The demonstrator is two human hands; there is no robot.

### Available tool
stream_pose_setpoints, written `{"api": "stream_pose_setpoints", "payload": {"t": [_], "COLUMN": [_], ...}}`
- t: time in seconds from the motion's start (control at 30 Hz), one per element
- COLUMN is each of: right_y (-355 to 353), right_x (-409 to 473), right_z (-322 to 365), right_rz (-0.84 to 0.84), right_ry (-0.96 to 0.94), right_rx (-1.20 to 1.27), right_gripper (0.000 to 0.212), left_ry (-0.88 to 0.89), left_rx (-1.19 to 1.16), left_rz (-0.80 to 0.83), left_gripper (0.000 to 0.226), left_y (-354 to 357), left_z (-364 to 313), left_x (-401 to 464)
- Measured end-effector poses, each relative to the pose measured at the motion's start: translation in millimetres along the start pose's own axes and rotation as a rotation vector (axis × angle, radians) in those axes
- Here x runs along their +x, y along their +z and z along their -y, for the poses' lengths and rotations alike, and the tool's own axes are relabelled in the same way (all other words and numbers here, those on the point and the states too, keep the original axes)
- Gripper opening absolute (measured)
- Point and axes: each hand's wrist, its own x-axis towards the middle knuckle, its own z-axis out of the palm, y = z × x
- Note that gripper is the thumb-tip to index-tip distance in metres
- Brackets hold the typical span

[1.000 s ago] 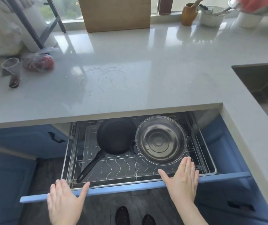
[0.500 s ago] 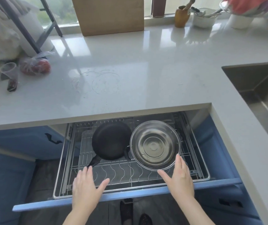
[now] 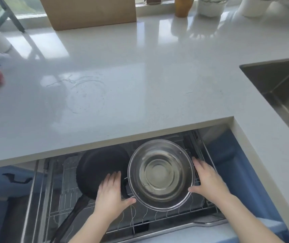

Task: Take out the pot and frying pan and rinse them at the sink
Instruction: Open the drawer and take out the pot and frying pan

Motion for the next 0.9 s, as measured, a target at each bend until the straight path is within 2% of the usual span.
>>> {"api": "stream_pose_setpoints", "payload": {"t": [0.23, 0.43, 0.9], "right_y": [-5.6, 2.1, 1.0], "right_x": [63.9, 88.1, 104.4], "right_z": [-9.0, -17.6, -32.2], "right_rz": [0.111, 0.170, 0.351], "right_ry": [-0.129, -0.136, -0.210], "right_rx": [-0.198, -0.297, -0.083], "right_gripper": [0.121, 0.129, 0.151], "left_ry": [0.017, 0.045, 0.032], "left_rx": [0.038, -0.076, -0.217], "left_rz": [0.171, 0.179, 0.217], "left_gripper": [0.133, 0.140, 0.151], "left_y": [27.7, 44.1, 56.0], "left_z": [6.9, 3.2, -4.6], "left_x": [34.1, 45.2, 48.1]}}
